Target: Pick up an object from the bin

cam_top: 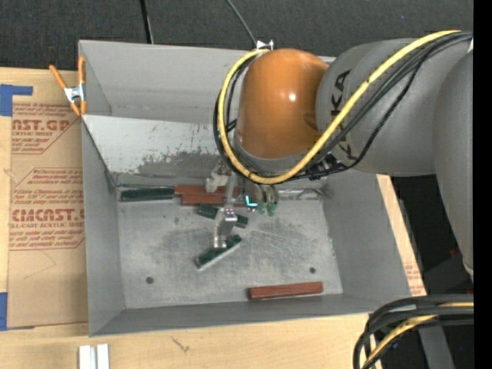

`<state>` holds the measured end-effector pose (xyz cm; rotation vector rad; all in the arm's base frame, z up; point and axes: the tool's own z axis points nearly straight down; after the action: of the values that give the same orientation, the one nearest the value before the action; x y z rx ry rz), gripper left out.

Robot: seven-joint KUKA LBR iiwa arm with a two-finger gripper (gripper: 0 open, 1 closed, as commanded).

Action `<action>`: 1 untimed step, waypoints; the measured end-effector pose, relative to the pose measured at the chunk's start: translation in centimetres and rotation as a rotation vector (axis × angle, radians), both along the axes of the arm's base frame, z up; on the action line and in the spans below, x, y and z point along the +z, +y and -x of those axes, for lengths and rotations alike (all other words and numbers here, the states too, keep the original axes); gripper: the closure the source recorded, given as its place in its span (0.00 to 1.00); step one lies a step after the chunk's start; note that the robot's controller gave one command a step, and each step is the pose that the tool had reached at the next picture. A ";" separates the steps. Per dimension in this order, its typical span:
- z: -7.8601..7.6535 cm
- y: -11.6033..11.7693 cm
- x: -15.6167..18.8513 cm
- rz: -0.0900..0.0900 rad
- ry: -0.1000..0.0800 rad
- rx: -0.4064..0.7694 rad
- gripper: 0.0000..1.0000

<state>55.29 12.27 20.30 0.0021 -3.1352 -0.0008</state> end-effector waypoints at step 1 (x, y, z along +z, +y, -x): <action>-0.2 -0.1 0.4 -0.001 -0.007 -0.001 0.00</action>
Offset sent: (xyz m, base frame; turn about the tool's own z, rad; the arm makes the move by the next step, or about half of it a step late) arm -0.0191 -0.0177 -0.1319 -0.0017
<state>55.47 12.21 20.72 0.0007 -3.1426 -0.0022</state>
